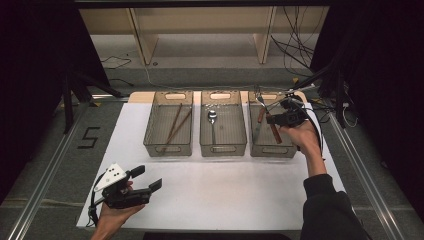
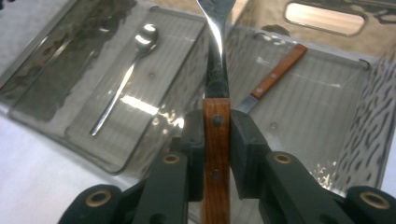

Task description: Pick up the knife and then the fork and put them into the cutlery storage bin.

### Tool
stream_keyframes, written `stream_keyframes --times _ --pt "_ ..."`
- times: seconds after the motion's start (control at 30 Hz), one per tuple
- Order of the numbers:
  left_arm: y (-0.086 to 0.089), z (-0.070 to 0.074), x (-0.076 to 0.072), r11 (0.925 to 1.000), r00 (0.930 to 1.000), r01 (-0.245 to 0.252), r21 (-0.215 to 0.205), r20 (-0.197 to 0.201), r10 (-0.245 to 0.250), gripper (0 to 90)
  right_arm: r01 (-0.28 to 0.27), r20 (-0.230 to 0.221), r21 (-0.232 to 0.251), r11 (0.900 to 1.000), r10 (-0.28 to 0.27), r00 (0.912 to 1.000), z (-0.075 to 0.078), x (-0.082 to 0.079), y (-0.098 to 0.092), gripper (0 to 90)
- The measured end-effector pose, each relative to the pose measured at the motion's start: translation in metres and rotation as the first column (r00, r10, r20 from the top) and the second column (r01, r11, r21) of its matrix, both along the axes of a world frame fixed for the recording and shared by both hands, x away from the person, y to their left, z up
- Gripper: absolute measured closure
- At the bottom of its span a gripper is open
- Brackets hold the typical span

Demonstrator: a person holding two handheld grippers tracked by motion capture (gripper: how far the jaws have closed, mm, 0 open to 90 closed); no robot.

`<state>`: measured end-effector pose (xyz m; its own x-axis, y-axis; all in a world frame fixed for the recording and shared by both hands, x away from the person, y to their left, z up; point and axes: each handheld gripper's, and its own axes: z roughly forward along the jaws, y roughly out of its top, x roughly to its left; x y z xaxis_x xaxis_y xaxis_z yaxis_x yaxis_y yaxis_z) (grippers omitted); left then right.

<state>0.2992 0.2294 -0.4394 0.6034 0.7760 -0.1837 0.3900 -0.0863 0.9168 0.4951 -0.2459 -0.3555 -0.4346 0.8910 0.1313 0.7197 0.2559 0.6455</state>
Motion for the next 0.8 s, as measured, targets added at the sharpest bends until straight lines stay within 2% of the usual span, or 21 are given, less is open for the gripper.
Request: stream_keyframes --times 0.2,0.37,0.8 --pt "0.000 0.000 0.000 1.0000 1.0000 0.001 0.001 -0.001 -0.001 18.2 0.055 -0.014 0.012 0.998 -0.054 0.9984 -0.005 0.008 -0.004 77.4" --pt "0.000 0.000 0.000 1.0000 1.0000 0.002 0.002 -0.001 -0.002 18.2 0.078 -0.017 0.008 0.997 -0.078 0.9968 -0.009 0.013 -0.005 77.4" --pt "0.000 0.000 0.000 1.0000 1.0000 -0.001 -0.007 0.000 0.001 18.2 0.099 -0.045 -0.019 0.995 -0.099 0.9940 -0.025 0.026 -0.004 77.4"
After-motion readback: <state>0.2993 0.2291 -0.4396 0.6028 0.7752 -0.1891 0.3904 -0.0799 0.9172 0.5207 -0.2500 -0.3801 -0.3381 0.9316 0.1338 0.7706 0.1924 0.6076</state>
